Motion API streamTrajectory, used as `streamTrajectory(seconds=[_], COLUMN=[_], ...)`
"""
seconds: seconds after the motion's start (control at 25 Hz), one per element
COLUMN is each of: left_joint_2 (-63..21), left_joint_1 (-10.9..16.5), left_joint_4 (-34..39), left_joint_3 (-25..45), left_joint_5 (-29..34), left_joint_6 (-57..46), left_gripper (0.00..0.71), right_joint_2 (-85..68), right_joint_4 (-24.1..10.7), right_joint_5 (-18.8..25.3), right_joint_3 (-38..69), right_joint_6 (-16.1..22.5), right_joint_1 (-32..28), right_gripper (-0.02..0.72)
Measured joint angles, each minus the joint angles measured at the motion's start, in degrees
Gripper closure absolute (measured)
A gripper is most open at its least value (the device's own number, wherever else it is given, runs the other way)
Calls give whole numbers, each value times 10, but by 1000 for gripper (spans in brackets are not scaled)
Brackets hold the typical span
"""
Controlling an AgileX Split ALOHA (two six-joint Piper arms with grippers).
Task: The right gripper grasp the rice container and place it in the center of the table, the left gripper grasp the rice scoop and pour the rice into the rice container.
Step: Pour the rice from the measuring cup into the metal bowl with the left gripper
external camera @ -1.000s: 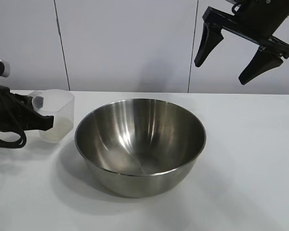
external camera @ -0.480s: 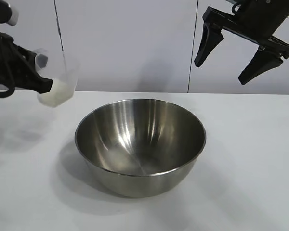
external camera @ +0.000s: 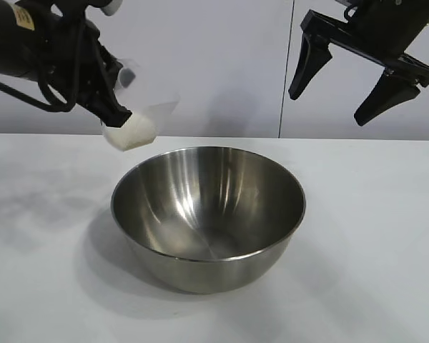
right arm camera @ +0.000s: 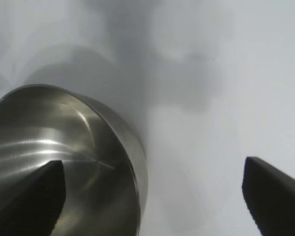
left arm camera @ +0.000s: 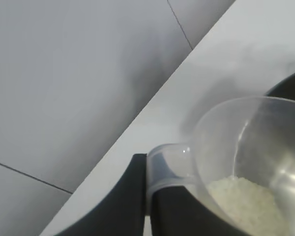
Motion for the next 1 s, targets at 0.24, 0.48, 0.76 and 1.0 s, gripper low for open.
streamTrajectory(seconds=[0.24,0.48,0.76,1.0], left_joint_2=[18,39,56,75], left_joint_1=[-35,-54,-55,-55], left_joint_4=[0,12,56,208], left_joint_3=[-10,-10,-10,-10], left_joint_5=[6,-10,-48,-75], left_joint_6=[119,233,330,373], left_gripper=[707,707,707,707], right_joint_2=[0,0,0,0], right_joint_4=[0,-2,-4,-4], right_joint_5=[0,0,0,0], right_joint_3=[0,0,0,0], right_joint_6=[-4,-8,-14,-14], right_joint_1=[0,0,0,0], right_gripper=[33,33,42,42])
